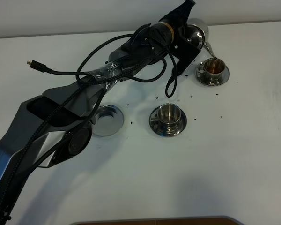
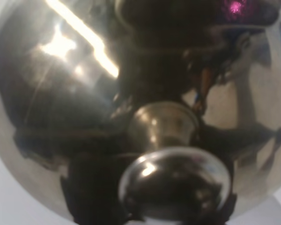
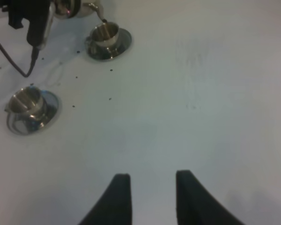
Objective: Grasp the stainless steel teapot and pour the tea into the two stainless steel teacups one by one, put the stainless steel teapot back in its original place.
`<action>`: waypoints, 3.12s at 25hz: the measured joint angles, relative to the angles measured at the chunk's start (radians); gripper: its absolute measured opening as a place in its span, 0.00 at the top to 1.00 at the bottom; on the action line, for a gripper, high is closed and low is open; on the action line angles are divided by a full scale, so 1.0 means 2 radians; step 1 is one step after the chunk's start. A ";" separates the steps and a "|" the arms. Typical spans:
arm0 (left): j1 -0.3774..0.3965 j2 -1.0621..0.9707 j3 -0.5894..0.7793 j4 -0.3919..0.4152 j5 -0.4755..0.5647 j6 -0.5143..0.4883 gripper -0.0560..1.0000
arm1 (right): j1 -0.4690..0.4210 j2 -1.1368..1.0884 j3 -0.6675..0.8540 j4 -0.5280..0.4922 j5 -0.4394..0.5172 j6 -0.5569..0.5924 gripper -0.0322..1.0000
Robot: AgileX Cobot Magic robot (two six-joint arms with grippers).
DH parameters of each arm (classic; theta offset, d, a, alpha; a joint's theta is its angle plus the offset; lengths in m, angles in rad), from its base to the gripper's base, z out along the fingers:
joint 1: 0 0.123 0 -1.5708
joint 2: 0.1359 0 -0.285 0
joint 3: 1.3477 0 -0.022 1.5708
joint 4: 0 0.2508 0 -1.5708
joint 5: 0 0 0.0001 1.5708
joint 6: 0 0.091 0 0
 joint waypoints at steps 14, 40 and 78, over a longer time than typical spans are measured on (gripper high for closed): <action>0.000 -0.007 0.000 0.000 0.029 0.018 0.72 | 0.000 0.000 0.000 0.000 0.000 0.000 0.73; 0.000 -0.007 0.000 0.000 0.014 0.037 0.72 | 0.000 0.000 0.000 0.000 0.000 0.000 0.73; 0.000 -0.007 0.000 -0.001 -0.014 0.064 0.72 | 0.000 0.000 0.000 0.000 0.000 0.000 0.73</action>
